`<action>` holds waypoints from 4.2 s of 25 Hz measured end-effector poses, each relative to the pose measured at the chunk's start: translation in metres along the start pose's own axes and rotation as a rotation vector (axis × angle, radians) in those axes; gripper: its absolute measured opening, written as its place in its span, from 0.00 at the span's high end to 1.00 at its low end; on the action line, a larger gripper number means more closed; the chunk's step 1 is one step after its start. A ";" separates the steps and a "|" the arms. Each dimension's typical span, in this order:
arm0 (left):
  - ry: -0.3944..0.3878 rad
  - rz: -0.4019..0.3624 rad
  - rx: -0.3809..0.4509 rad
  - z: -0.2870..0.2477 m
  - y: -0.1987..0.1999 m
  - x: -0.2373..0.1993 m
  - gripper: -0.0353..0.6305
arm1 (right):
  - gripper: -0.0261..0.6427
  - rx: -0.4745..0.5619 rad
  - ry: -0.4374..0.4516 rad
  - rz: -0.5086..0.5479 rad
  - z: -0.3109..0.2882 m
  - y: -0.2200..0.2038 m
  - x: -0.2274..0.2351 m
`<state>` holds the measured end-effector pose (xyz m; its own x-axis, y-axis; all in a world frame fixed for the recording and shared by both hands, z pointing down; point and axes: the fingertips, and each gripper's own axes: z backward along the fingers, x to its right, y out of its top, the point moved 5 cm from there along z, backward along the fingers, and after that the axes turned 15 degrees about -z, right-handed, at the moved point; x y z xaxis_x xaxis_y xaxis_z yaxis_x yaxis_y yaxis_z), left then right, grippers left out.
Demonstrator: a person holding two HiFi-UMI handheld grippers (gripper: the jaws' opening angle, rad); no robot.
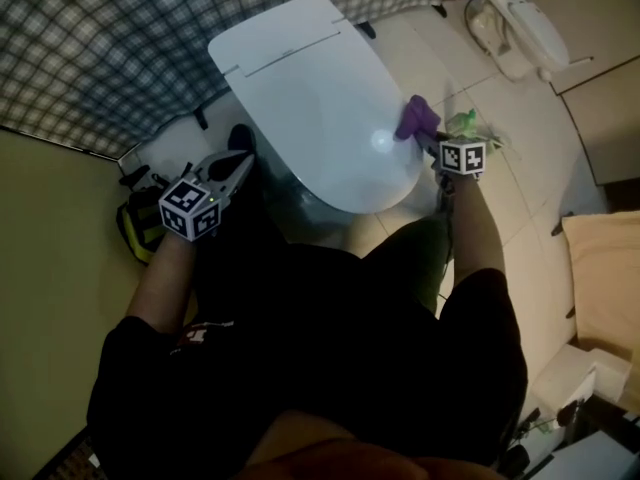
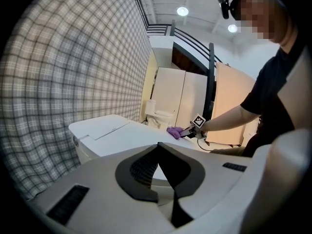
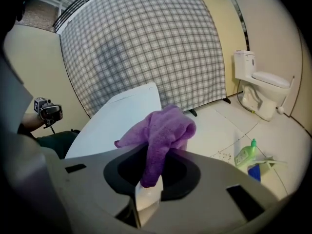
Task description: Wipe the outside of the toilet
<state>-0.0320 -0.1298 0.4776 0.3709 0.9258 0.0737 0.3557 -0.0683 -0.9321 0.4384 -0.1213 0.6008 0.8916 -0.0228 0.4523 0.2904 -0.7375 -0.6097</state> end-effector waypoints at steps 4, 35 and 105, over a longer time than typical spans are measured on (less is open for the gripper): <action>-0.013 -0.014 0.011 0.007 0.007 0.026 0.94 | 0.87 0.010 -0.022 -0.015 0.024 -0.031 -0.004; -0.016 -0.071 0.070 0.099 -0.005 0.117 0.94 | 0.87 -0.172 0.032 0.517 0.004 -0.177 -0.240; 0.122 0.195 0.041 0.125 -0.099 -0.044 0.94 | 0.87 0.093 0.219 0.504 -0.201 0.042 -0.386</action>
<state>-0.1908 -0.1174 0.5224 0.5308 0.8446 -0.0696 0.2329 -0.2244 -0.9463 0.0367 -0.2793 0.5313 0.8378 -0.5045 0.2089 -0.1146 -0.5365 -0.8361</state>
